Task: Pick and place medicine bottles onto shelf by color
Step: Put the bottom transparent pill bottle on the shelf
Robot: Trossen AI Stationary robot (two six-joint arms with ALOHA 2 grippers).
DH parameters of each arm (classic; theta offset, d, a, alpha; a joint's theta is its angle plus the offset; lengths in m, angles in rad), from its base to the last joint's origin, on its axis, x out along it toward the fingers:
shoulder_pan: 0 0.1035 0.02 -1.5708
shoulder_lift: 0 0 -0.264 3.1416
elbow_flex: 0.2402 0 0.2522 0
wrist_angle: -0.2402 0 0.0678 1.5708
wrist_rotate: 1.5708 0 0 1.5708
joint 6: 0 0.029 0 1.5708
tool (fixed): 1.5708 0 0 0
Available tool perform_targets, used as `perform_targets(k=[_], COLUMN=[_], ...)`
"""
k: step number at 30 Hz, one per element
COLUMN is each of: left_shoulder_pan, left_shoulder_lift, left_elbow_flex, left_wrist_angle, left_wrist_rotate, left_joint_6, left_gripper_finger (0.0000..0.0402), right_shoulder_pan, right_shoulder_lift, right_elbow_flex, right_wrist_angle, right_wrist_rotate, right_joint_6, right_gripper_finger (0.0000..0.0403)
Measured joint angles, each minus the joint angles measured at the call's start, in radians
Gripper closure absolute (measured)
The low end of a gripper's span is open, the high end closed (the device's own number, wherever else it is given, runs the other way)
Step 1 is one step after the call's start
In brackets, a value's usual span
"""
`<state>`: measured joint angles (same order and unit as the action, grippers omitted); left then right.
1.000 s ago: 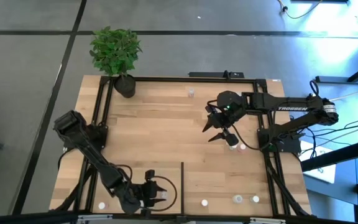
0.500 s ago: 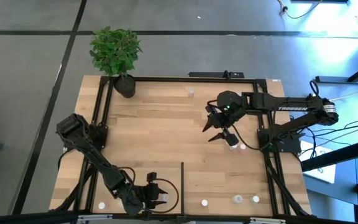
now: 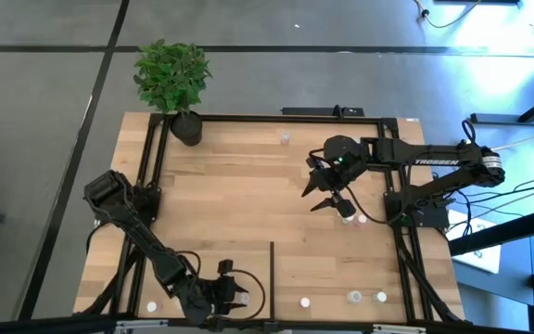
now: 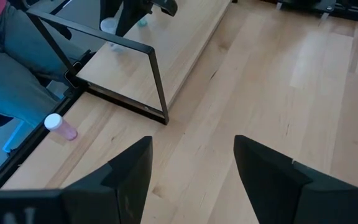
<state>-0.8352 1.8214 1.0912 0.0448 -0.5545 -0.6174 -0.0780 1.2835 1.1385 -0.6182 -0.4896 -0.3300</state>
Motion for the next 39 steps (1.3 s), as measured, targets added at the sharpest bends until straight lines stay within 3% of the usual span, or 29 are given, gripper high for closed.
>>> perform_targets(k=[17,27,39], left_shoulder_pan=[0.002,0.002,-0.003], left_shoulder_lift=[0.011,0.011,0.011], left_elbow_flex=[0.0,0.0,0.0], left_wrist_angle=[-0.002,-0.006,-0.006], left_wrist_rotate=[-0.004,-0.004,-0.005], left_joint_6=[0.028,0.028,0.025], left_gripper_finger=[0.0279,0.0248,0.0245], right_shoulder_pan=[0.0,0.0,0.0], right_shoulder_lift=[0.0,0.0,0.0], right_elbow_flex=[0.0,0.0,0.0], right_wrist_angle=[0.0,0.0,0.0], right_wrist_rotate=[0.0,0.0,0.0], right_joint_6=[0.0,0.0,0.0], right_gripper_finger=[0.0175,0.0175,0.0175])
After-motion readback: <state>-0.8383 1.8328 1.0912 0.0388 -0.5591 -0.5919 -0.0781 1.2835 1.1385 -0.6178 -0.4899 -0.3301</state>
